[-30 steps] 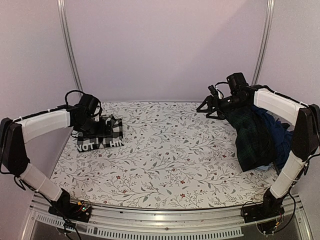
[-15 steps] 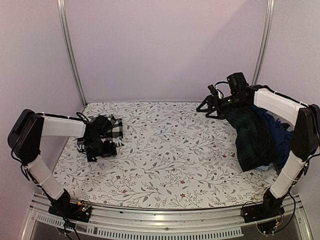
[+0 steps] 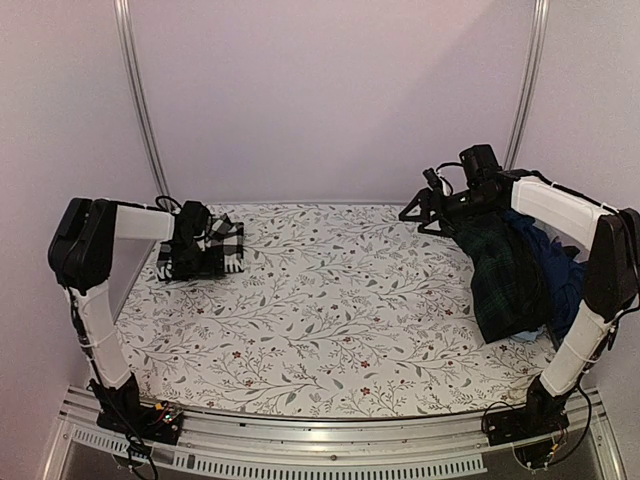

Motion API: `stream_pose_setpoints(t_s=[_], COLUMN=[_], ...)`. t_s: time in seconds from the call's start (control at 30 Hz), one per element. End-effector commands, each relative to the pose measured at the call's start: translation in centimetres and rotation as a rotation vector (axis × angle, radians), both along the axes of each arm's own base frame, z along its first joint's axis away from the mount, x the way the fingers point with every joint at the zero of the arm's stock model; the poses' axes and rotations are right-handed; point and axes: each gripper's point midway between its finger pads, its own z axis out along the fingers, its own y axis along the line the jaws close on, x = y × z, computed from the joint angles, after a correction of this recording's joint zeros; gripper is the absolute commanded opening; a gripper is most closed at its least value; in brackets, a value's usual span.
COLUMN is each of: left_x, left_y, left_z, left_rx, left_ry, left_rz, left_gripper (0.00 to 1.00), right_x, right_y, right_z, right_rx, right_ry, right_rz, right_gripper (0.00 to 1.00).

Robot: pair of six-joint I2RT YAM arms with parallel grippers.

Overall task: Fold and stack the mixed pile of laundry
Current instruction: Move the square-folded shirt to the center of the board.

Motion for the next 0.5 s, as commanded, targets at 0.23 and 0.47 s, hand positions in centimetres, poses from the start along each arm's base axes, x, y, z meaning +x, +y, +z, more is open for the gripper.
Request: stream_pose_setpoints(t_s=[0.23, 0.47], left_x=[8.2, 11.1], left_y=[2.9, 5.0], left_z=[-2.9, -3.7], left_rx=[0.045, 0.025], left_ry=[0.02, 0.005], left_rz=[-0.166, -0.154], left_gripper=[1.0, 1.0], right_x=[0.9, 1.3], right_y=[-0.2, -0.2], right_z=[0.9, 0.8], right_rx=[0.02, 0.022], right_ry=[-0.009, 0.0], right_rz=[-0.047, -0.066], right_gripper=[0.82, 0.82])
